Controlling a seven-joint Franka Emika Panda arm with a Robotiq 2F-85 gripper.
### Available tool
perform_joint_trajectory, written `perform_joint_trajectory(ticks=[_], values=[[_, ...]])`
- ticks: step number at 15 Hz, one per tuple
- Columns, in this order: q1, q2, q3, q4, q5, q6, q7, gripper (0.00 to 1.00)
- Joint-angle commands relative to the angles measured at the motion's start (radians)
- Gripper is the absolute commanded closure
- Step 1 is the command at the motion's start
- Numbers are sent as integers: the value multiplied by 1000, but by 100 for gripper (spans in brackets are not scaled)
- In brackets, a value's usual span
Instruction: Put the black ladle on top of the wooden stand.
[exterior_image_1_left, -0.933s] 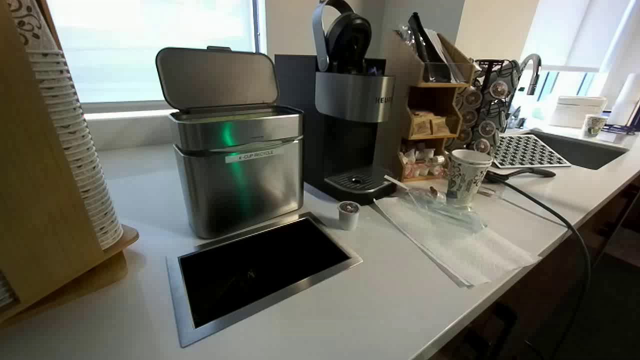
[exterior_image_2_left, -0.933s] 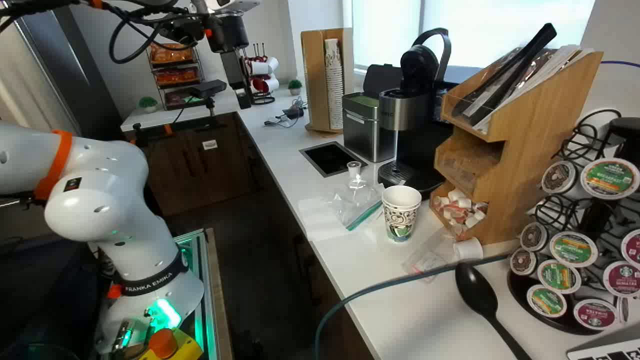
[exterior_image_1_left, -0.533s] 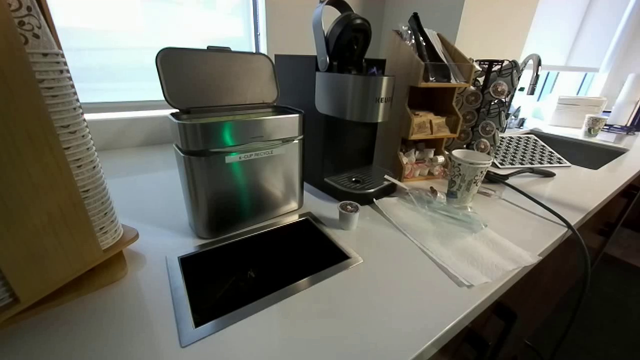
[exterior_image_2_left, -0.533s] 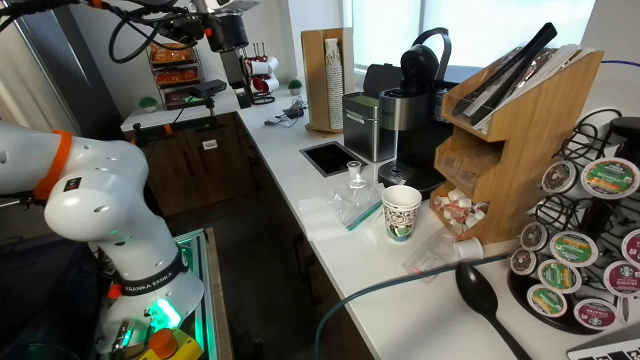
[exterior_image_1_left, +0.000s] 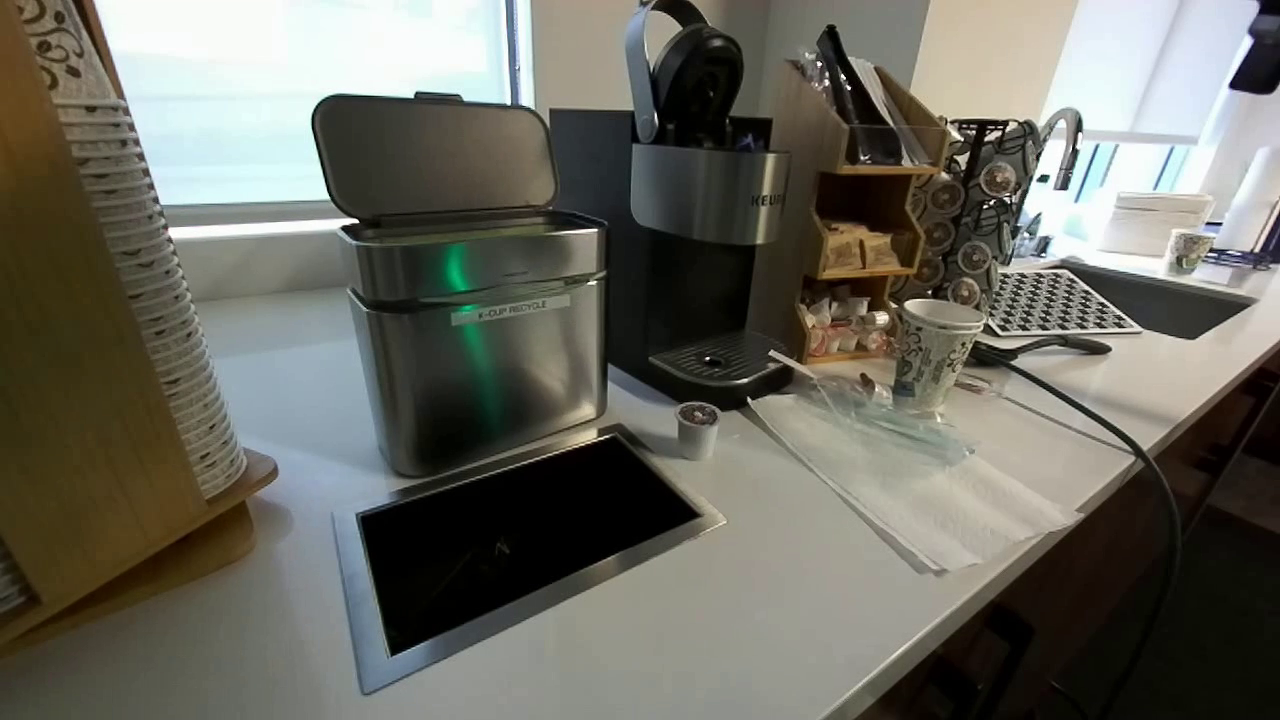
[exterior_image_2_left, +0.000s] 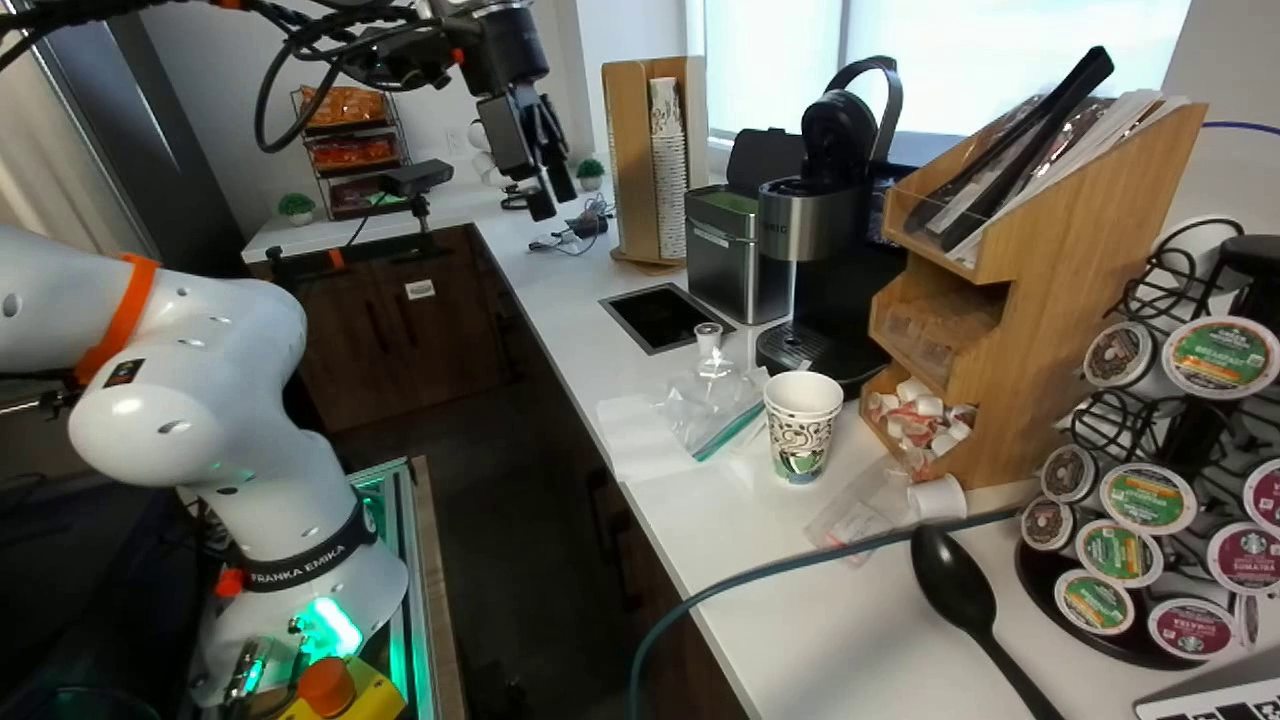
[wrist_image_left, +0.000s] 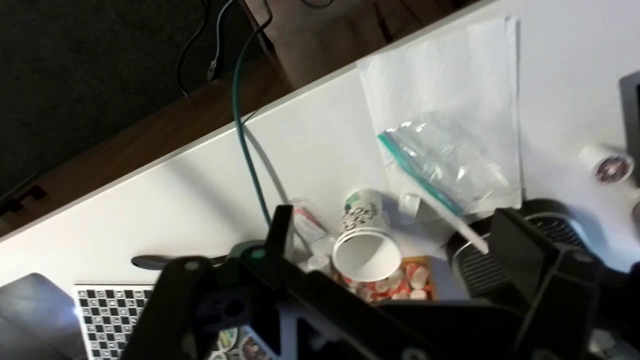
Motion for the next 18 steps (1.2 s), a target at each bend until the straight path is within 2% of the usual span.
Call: perform_joint_trajectory(ticks=[1, 5, 7, 8, 11, 12, 13, 14, 18], values=[[-122, 118, -105, 27, -61, 129, 34, 0], [-237, 308, -190, 63, -76, 316, 99, 0], [-275, 393, -220, 104, -65, 328, 134, 0], [-243, 296, -213, 48, -61, 317, 79, 0], [-262, 393, -239, 93, -64, 330, 105, 0], [-263, 359, -215, 79, -56, 310, 170, 0], [-291, 413, -186, 95, -79, 349, 295, 0], [-295, 470, -209, 87, -81, 454, 320, 0], [-317, 640, -226, 99, -112, 673, 537, 0]])
